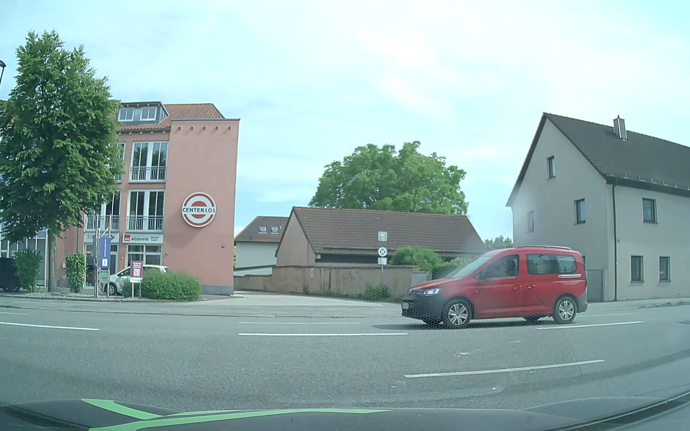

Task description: Follow the waypoints while adhering to traffic rules and regulations

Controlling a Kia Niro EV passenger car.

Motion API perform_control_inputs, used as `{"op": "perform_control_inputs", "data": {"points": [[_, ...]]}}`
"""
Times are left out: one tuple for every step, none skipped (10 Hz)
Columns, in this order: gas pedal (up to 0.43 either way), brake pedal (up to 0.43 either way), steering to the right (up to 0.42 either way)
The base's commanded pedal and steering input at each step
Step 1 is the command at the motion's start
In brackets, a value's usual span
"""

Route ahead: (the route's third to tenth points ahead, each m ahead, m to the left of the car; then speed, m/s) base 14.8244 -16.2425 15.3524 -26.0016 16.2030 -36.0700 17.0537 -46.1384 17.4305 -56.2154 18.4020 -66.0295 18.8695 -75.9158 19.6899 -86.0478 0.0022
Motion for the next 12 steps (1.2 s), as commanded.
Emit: {"op": "perform_control_inputs", "data": {"points": [[0.000, 0.220, 0.241], [0.000, 0.220, 0.241], [0.000, 0.220, 0.241], [0.000, 0.220, 0.242], [0.000, 0.220, 0.241], [0.000, 0.220, 0.241], [0.000, 0.226, 0.241], [0.000, 0.226, 0.241], [0.000, 0.226, 0.241], [0.000, 0.226, 0.241], [0.000, 0.226, 0.241], [0.000, 0.226, 0.242]]}}
